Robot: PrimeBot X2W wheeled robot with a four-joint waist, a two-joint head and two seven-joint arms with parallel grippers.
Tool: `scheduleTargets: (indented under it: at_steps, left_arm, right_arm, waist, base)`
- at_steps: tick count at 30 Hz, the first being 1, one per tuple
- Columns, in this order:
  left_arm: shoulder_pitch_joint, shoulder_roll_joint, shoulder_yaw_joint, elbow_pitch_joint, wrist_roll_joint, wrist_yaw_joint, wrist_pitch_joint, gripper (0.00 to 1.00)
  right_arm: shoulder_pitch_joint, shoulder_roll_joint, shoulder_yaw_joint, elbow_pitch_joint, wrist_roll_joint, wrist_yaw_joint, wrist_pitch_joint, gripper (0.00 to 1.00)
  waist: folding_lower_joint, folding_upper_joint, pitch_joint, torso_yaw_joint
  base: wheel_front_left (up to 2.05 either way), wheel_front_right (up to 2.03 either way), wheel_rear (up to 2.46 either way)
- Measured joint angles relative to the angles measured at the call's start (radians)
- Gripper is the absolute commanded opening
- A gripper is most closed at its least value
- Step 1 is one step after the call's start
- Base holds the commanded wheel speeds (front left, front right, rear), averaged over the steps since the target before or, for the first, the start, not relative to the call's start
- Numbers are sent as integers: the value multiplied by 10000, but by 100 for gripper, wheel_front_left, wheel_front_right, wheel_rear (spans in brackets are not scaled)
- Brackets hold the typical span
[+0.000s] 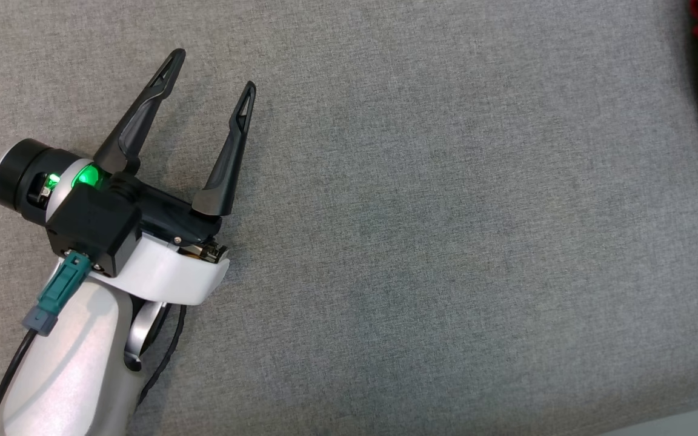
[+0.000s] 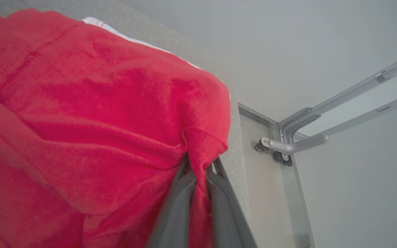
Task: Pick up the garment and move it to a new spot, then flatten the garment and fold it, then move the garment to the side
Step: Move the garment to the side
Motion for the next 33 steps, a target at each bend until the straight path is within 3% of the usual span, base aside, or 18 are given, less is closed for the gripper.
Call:
scheduleTargets:
  at_steps: [2, 3, 4, 5, 6, 7, 16, 24, 33]
  left_arm:
    - [-10, 0, -2, -2, -2, 4, -2, 100]
    - [-10, 6, -2, 2, -2, 13, -8, 100]
    - [-9, 13, -2, 4, -10, 17, -13, 100]
    - [-9, 15, -2, 4, -17, 48, -13, 100]
    - [-7, 15, -4, 17, -19, 61, -15, 100]
    - [5, 15, -6, 27, -33, 82, -17, 100]
    - [131, -8, -63, 272, -171, 125, -161, 100]
    - [772, -121, 128, 821, -510, 437, -472, 100]
    - [1653, -199, 412, 1333, -895, 790, -604, 100]
  right_arm:
    - [-6, 25, -44, 13, -27, 0, -8, 0]
    - [-8, 44, -92, 21, -38, 0, -75, 6]
    - [-12, 84, -150, 21, -40, 0, -132, 29]
    - [-11, 128, -180, -15, -111, 0, -291, 45]
    - [-12, 203, -245, -42, -169, 0, -435, 69]
    - [-12, 291, -324, -33, -219, 0, -435, 99]
    - [377, 1110, -1229, -90, -288, 0, -709, 100]
    - [1402, 2786, -1981, -976, -125, 0, -1135, 100]
    - [2705, 4736, -2155, -2071, -671, 0, -1223, 100]
  waist:
    - [0, 0, -9, -5]
    - [0, 0, -21, -12]
    - [0, 0, -36, -26]
    - [0, 0, -50, -44]
    - [0, 0, -74, -61]
    - [0, 0, -108, -82]
    - [0, 0, -538, -145]
    - [0, 0, -1408, -80]
    - [0, 0, -2522, 239]
  base:
    - [0, 0, 0]
    - [0, 0, 0]
    - [0, 0, 0]
    - [0, 0, 0]
    - [0, 0, 0]
    - [0, 0, 0]
    - [0, 0, 0]
    - [0, 0, 0]
    - [0, 0, 0]
